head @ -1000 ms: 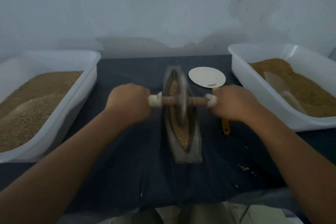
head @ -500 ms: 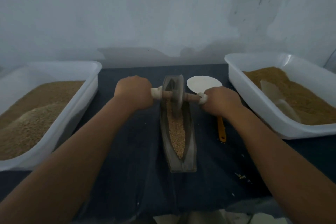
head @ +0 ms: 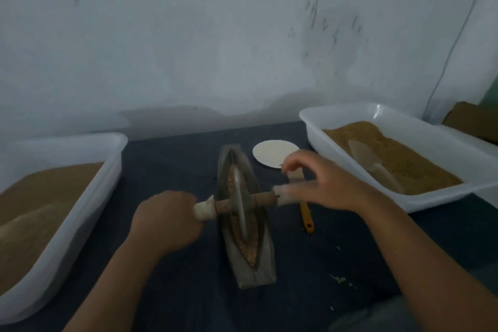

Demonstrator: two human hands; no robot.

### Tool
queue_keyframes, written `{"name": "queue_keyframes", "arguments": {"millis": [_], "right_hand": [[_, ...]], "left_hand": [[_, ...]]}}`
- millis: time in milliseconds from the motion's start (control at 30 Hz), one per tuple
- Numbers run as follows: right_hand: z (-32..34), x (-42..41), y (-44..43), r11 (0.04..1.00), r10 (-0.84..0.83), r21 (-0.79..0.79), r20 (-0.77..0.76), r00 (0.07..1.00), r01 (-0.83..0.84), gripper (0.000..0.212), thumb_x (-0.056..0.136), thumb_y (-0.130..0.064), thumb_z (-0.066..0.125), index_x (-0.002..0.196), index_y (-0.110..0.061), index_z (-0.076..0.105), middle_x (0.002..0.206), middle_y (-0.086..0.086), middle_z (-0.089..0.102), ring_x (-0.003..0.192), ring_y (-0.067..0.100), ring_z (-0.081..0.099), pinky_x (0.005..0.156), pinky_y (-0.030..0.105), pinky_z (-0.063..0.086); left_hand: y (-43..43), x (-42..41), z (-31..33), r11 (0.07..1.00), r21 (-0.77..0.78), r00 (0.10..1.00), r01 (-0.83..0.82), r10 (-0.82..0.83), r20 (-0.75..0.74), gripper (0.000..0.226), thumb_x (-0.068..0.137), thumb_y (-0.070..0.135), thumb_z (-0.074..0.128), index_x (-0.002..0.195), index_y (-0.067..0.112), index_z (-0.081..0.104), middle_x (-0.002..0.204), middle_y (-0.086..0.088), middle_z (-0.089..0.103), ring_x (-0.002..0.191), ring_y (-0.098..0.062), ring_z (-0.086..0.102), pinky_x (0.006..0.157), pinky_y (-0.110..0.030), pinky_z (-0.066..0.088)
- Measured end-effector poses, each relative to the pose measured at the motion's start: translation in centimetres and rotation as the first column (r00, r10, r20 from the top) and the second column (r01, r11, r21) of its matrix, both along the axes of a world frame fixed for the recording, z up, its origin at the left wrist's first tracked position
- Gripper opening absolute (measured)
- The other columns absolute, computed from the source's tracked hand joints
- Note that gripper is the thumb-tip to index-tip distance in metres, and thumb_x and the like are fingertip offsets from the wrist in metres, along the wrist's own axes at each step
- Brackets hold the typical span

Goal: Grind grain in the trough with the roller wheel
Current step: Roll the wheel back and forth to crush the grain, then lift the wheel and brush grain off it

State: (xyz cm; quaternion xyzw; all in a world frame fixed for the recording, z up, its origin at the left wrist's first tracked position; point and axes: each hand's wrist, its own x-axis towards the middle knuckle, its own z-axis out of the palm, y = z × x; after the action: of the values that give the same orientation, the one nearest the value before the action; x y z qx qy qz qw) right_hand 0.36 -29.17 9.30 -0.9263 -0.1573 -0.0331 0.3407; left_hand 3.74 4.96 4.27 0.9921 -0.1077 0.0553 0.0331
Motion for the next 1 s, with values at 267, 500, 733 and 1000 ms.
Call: {"name": "queue_keyframes", "arguments": {"millis": [267,500,733,1000], "right_hand": [[-4.7,1.5,-0.9,0.800,-0.592,0.031,-0.123,0.797,0.599,0.027,0.104,-0.051,0.053,0.087,-0.033,0.063,0.074,-0.004,0.068,0.073,0.017,0.066,0.070,0.043,0.058],[-6.4,1.8,0.7,0.665,-0.591,-0.590,-0.038,0.806,0.459,0.048,0.096,-0.067,0.051,0.070,-0.027,0.060,0.065,-0.003,0.067,0.062,0.014,0.065,0.054,0.032,0.046],[-4.4,1.4,-1.5,0.829,-0.486,0.184,-0.231,0.843,0.528,0.019,0.103,-0.040,0.065,0.116,-0.048,0.055,0.068,-0.002,0.069,0.052,0.013,0.066,0.052,0.032,0.054],[-3.3,0.5,0.2,0.562,-0.044,0.806,-0.195,0.980,0.186,0.032,0.099,-0.022,0.052,0.118,-0.023,0.077,0.108,0.011,0.074,0.097,0.026,0.073,0.074,0.035,0.061]], "left_hand": [[1.2,0.0,-2.6,0.909,-0.415,0.996,-0.025,-0.014,-0.091,0.024,0.085,0.064,0.060,0.070,0.046,0.066,0.061,0.018,0.066,0.054,-0.005,0.062,0.051,-0.027,0.042],[0.7,-0.4,-2.7,0.878,-0.478,0.999,0.001,-0.027,-0.047,0.003,0.077,0.059,0.063,0.079,0.057,0.063,0.065,0.026,0.065,0.054,-0.005,0.061,0.050,-0.025,0.039],[1.0,-0.3,-2.8,0.827,-0.561,0.997,-0.034,-0.014,-0.081,0.020,0.076,0.066,0.066,0.074,0.045,0.066,0.062,0.020,0.066,0.061,0.001,0.063,0.051,-0.027,0.042],[1.4,0.2,-3.2,0.784,-0.616,0.978,-0.075,-0.063,-0.200,0.017,0.075,0.046,0.082,0.070,0.035,0.070,0.063,0.011,0.069,0.060,-0.004,0.065,0.058,-0.032,0.048]]}}
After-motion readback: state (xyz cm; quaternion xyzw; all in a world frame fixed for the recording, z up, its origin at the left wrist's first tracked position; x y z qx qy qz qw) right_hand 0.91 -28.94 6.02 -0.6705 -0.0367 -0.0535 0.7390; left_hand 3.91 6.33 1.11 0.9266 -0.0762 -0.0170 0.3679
